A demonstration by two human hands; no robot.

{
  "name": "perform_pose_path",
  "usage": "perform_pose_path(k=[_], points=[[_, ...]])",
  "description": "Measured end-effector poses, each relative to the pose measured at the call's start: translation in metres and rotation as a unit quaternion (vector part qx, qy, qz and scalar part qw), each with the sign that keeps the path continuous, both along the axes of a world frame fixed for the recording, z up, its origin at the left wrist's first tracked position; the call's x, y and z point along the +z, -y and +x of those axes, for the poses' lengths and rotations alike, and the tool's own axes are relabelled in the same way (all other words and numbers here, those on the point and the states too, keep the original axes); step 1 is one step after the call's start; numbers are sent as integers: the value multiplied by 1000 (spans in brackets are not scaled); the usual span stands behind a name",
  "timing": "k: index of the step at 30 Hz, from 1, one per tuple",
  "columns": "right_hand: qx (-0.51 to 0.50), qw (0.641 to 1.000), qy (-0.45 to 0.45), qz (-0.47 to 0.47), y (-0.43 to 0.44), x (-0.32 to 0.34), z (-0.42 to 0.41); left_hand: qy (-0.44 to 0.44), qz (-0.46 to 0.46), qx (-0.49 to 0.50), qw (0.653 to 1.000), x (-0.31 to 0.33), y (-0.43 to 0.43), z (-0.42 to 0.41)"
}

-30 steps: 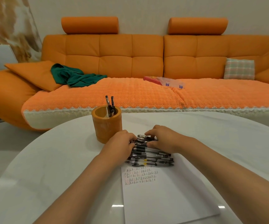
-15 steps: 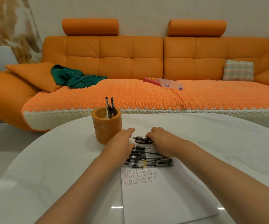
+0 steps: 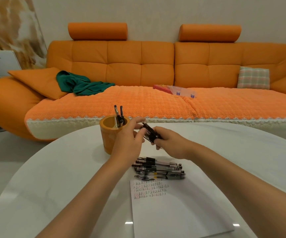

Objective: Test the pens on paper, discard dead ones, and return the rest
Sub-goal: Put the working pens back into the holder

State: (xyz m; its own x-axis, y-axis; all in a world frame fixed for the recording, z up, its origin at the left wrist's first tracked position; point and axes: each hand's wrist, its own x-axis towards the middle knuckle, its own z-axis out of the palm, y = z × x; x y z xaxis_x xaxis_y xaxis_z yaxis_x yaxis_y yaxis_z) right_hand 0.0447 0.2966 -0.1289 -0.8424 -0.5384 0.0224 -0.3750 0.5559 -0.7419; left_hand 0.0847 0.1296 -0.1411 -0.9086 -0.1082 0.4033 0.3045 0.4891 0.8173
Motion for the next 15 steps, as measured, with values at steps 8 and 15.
perform_pose_path(k=[8,15], points=[[24,992,59,-110,12,7,10,-39,4,-38,999,15,12,4],[42,995,47,-80,20,12,15,-89,-64,-46,993,22,18,6]])
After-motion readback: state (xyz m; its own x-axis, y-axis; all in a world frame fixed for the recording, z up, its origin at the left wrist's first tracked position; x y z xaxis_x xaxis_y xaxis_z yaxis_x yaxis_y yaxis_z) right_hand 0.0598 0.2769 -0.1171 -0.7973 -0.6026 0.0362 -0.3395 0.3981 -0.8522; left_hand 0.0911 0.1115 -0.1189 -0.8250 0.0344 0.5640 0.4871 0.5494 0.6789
